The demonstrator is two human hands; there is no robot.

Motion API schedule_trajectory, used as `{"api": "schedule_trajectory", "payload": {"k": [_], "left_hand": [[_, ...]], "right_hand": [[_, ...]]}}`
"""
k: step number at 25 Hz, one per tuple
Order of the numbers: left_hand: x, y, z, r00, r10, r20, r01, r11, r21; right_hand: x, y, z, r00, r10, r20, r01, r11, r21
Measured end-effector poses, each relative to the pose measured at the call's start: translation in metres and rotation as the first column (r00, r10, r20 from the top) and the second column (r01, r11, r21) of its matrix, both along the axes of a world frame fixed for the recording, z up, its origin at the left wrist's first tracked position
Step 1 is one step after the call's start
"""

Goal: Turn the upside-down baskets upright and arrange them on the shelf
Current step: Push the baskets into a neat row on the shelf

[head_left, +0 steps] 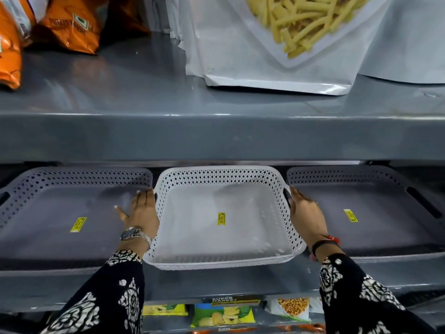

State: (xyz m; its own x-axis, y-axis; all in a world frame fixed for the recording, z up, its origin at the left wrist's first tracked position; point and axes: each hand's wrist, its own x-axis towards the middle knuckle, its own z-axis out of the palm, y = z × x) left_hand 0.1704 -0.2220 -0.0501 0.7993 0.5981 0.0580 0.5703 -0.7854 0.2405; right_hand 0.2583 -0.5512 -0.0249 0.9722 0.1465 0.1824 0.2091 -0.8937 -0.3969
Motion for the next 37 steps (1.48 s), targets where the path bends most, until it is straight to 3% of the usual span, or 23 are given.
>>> {"api": "schedule_trajectory", "payload": {"k": [3,6,10,17,37], "left_hand": [[0.011,0.005,0.001,1.0,0.022,-0.019,-0.022,1.0,0.007],[0.018,0.005,0.004,0.988,0.134,0.071,-0.143,0.977,0.158],[0.016,0.002,0.004,0.999,-0.034,0.035,0.034,0.999,0.015],[-0.007,-0.003,0.009,0.999,-0.021,-0.03,0.021,1.0,0.001],[-0.041,-0.008,-0.002,0.999,-0.031,0.019,0.031,0.999,-0.009]], "right_hand": [[0.015,0.006,0.001,0.999,-0.011,-0.032,0.012,1.0,0.009],[0.022,0.008,0.0,0.998,-0.019,-0.053,0.02,1.0,0.017],[0.023,0.009,-0.002,0.997,-0.015,-0.071,0.018,0.999,0.034],[0.001,0.003,-0.003,0.996,-0.013,-0.086,0.019,0.997,0.069],[-0.035,-0.01,-0.005,0.997,0.002,-0.08,0.006,0.996,0.093]]}}
